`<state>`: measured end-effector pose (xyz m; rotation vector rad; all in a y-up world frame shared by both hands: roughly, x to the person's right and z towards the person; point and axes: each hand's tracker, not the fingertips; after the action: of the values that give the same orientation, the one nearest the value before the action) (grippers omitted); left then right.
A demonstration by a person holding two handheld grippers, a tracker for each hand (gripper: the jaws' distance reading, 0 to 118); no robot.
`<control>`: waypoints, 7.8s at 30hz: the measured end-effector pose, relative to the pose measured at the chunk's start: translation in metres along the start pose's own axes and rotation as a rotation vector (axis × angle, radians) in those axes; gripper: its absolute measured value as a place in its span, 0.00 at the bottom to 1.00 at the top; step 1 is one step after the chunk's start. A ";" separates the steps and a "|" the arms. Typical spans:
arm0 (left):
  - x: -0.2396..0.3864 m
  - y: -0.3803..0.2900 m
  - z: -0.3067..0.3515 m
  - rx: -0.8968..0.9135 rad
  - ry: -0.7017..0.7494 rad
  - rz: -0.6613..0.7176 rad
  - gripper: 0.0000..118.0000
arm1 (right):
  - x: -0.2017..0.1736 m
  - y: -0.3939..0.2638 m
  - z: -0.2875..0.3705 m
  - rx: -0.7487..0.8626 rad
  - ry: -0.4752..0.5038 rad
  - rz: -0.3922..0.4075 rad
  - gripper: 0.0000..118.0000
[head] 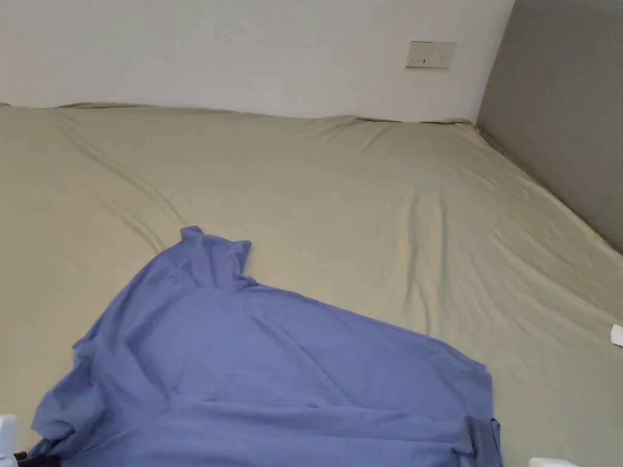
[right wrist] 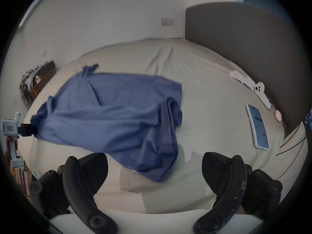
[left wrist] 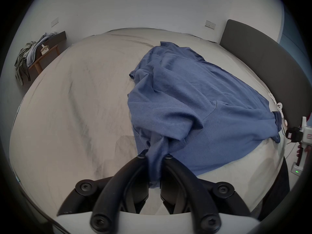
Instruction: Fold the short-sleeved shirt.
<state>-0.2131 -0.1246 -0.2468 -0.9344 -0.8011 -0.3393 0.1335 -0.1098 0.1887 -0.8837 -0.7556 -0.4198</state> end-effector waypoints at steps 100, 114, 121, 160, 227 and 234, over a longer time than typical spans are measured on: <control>0.010 0.266 -0.180 -0.244 -0.025 0.089 0.00 | -0.044 0.133 -0.005 0.460 -0.070 0.076 0.03; 0.050 0.267 -0.108 -0.124 -0.102 0.061 0.00 | 0.094 0.160 -0.120 -0.081 -0.005 -0.136 0.99; 0.047 0.264 -0.111 -0.151 -0.099 0.060 0.00 | 0.081 0.163 -0.150 -0.150 -0.054 -0.084 0.49; 0.001 -0.102 0.092 -0.061 -0.023 0.357 0.00 | 0.090 -0.023 0.005 -0.121 0.086 0.077 0.08; -0.090 -0.045 -0.049 -0.278 -0.911 0.629 0.65 | -0.112 0.015 0.103 0.571 0.079 0.258 0.02; -0.102 -0.052 -0.049 -0.294 -0.813 0.621 0.07 | -0.112 0.016 0.104 0.562 0.077 0.265 0.02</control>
<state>-0.2883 -0.2018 -0.3088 -1.5751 -1.1494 0.5199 0.0253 -0.0130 0.1392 -0.4249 -0.6277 0.0024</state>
